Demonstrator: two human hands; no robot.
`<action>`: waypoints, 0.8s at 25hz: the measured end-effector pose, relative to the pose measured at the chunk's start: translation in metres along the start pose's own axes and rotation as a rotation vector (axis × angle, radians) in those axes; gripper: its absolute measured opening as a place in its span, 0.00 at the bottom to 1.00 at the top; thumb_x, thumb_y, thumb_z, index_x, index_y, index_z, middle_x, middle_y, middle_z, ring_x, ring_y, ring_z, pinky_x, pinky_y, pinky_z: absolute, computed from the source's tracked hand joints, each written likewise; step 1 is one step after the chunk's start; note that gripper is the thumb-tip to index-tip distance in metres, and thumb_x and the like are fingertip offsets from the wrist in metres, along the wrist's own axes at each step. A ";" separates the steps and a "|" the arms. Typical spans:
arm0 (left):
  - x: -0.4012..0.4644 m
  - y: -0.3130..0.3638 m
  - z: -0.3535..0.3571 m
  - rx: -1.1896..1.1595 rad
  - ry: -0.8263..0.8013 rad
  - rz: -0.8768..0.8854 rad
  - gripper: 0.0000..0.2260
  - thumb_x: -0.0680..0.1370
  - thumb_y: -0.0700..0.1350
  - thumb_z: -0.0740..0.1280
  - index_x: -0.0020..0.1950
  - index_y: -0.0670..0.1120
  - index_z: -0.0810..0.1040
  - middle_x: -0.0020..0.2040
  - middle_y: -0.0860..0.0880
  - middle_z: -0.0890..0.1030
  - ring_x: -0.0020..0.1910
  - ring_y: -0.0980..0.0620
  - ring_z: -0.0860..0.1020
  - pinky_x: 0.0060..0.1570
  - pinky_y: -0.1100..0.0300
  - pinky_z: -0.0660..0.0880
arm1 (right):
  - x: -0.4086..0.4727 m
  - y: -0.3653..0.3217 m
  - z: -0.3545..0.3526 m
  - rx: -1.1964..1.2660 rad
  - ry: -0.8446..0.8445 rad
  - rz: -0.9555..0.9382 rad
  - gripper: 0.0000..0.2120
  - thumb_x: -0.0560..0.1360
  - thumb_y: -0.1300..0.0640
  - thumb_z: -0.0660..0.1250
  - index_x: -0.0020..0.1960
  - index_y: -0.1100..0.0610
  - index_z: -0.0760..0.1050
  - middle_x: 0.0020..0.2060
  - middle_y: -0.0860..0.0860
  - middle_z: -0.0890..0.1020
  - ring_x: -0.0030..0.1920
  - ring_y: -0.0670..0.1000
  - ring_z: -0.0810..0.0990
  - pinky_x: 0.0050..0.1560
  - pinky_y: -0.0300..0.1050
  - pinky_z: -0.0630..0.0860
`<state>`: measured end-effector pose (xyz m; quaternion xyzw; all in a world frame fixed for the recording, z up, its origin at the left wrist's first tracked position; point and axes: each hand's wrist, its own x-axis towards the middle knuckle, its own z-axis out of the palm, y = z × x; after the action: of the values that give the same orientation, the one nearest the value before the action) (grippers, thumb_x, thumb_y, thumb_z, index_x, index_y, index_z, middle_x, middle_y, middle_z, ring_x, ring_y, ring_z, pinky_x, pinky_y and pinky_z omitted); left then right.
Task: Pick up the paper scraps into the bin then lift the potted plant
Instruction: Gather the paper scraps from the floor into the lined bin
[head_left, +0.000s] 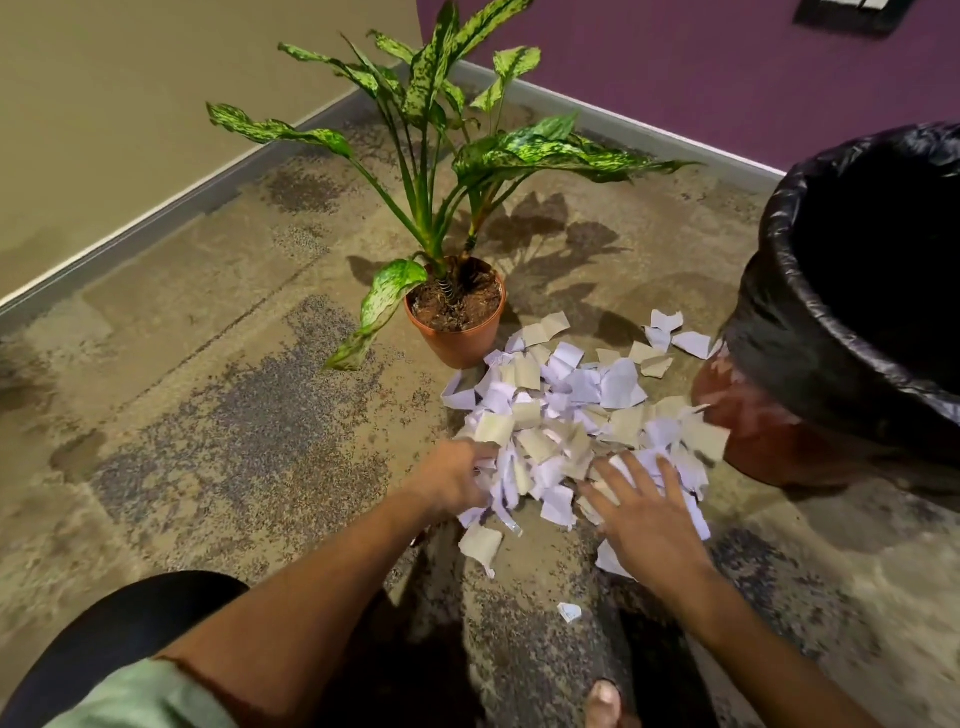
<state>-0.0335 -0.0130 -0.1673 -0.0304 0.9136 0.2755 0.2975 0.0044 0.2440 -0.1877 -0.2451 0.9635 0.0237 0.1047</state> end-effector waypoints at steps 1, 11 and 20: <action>0.000 0.003 -0.006 -0.040 -0.031 0.023 0.30 0.69 0.44 0.76 0.69 0.50 0.70 0.67 0.51 0.74 0.57 0.52 0.76 0.57 0.61 0.72 | -0.004 0.006 -0.004 0.010 0.011 0.018 0.30 0.60 0.52 0.81 0.61 0.49 0.78 0.64 0.54 0.77 0.66 0.62 0.73 0.65 0.66 0.58; -0.019 -0.021 -0.024 0.101 -0.152 -0.379 0.58 0.56 0.53 0.83 0.75 0.45 0.51 0.73 0.38 0.56 0.71 0.33 0.60 0.64 0.39 0.69 | -0.057 0.022 -0.010 0.319 -0.054 0.466 0.45 0.66 0.32 0.69 0.77 0.47 0.57 0.76 0.52 0.60 0.70 0.60 0.66 0.56 0.55 0.76; -0.066 -0.002 0.049 -0.241 0.124 -0.304 0.36 0.66 0.43 0.77 0.66 0.42 0.59 0.63 0.42 0.66 0.58 0.43 0.72 0.54 0.52 0.73 | -0.043 -0.013 0.013 0.518 -0.090 0.323 0.57 0.66 0.48 0.77 0.77 0.42 0.37 0.76 0.51 0.50 0.69 0.57 0.69 0.51 0.48 0.77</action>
<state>0.0473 0.0040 -0.1640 -0.2201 0.8755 0.3326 0.2729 0.0501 0.2536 -0.1916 -0.0528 0.9584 -0.1953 0.2013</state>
